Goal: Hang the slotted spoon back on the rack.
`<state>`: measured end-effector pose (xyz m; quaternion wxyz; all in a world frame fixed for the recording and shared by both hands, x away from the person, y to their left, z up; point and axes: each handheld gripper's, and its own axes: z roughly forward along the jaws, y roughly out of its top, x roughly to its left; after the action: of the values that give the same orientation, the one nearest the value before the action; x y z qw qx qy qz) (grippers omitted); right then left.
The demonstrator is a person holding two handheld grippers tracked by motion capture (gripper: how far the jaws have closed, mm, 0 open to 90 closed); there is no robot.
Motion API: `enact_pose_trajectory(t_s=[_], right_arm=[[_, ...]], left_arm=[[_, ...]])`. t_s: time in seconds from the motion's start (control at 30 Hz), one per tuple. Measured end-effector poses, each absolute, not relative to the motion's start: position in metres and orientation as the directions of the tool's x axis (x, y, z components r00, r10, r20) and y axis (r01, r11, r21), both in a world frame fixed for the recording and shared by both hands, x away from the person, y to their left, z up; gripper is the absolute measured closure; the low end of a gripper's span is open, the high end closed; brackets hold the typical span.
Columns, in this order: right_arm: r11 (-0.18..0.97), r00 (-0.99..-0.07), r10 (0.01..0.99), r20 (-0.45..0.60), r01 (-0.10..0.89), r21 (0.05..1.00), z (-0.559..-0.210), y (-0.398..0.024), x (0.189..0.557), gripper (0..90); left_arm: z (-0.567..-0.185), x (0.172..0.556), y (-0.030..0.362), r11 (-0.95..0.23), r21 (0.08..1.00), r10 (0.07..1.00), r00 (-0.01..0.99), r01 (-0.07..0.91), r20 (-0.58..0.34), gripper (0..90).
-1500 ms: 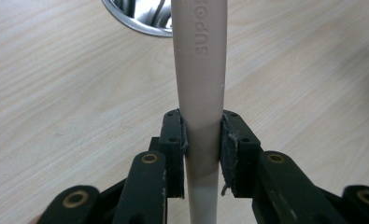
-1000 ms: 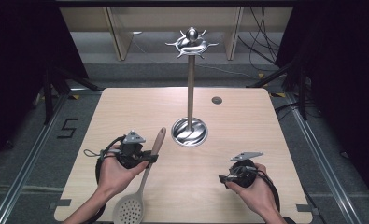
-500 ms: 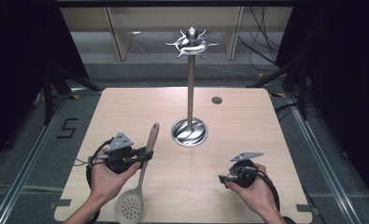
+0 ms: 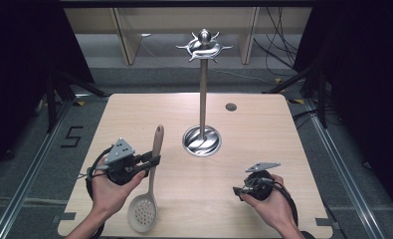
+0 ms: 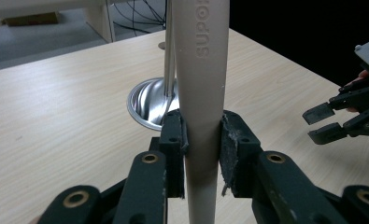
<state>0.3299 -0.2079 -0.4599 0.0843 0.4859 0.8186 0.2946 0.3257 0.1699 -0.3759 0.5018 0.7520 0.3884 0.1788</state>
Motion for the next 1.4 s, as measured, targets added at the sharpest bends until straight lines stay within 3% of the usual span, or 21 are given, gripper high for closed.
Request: enact_pose_trajectory(t_s=[0.83, 1.4], right_arm=[[0.365, -0.521, 0.842, 0.143, 0.743, 0.561, -0.462, -0.207, 0.331, 47.2], [0.362, -0.52, 0.843, 0.141, 0.741, 0.566, -0.462, -0.207, 0.33, 47.0]], left_arm=[[-0.351, 0.328, 0.162, -0.17, 0.95, 0.743, 0.667, 0.262, -0.051, 71.9], [-0.338, 0.335, 0.154, -0.159, 0.961, 0.741, 0.671, 0.227, -0.036, 72.0]])
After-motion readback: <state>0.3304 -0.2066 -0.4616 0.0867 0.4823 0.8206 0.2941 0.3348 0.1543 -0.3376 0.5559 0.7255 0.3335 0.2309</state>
